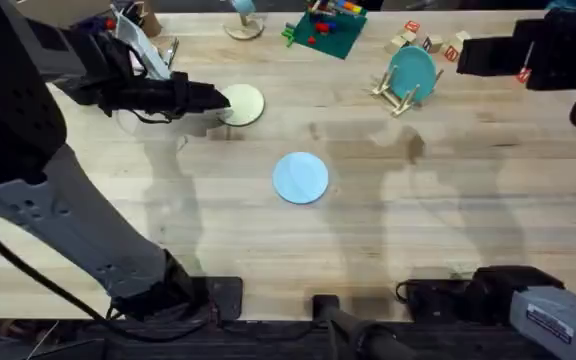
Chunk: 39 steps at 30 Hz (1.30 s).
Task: Pick up the plates from the table one by one and place each into a slot on the dish rack.
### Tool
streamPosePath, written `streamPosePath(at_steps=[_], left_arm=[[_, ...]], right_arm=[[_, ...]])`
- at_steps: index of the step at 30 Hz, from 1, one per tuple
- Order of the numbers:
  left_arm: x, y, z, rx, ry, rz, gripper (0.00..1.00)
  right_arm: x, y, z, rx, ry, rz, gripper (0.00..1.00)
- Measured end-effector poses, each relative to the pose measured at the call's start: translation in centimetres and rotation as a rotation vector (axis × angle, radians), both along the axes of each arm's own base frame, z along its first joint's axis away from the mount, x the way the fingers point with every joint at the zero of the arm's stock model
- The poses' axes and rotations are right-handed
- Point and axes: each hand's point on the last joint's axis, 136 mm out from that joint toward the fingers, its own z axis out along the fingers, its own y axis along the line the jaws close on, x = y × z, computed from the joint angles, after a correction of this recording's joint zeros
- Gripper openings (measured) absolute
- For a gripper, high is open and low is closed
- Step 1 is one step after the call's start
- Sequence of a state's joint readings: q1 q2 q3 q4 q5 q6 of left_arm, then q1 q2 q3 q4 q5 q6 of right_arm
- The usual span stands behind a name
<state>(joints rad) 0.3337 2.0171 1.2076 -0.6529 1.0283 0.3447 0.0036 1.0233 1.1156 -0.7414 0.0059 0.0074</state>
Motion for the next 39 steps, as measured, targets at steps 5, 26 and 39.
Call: streamPosePath(at_steps=[5,26,39], left_arm=[[0.2,0.3,-0.7,-0.005,0.011,0.006,0.040],[0.3,-0.3,-1.7,-0.090,0.035,0.002,0.040],[0.4,-0.2,-1.9,-0.078,0.051,0.009,0.040]], right_arm=[[0.0,0.0,0.0,0.000,0.000,0.000,0.996],[0.0,0.0,0.0,0.000,0.000,0.000,0.995],[0.0,0.0,0.0,0.000,0.000,0.000,0.995]])
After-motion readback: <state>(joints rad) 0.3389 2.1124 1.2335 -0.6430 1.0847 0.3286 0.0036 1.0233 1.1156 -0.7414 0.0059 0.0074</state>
